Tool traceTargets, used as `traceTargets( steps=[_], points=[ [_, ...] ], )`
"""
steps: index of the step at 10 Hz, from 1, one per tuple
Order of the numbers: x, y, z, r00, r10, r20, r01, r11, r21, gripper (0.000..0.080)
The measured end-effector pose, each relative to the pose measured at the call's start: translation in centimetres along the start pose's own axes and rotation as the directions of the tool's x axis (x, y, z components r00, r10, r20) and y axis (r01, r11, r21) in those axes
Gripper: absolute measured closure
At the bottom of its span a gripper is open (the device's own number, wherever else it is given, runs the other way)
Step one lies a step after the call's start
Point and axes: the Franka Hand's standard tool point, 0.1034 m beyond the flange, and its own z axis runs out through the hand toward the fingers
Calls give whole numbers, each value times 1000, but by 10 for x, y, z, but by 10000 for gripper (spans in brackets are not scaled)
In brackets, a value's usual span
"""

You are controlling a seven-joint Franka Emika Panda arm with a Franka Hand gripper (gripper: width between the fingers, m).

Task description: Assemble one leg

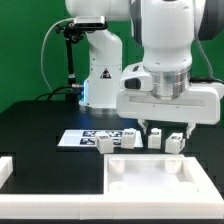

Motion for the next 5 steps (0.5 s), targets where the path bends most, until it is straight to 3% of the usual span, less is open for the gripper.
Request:
traceTargets(
  steps=[1,2,4,5],
  points=[
    [2,1,-1,998,-51,-41,47,995,-91,150],
    [-1,-4,1,998,-45,-31,43,997,-70,150],
    [-4,-3,2,1000,-9,-11,9,998,-63,150],
    [-13,-8,6,997,52,51,-50,997,-54,150]
  ],
)
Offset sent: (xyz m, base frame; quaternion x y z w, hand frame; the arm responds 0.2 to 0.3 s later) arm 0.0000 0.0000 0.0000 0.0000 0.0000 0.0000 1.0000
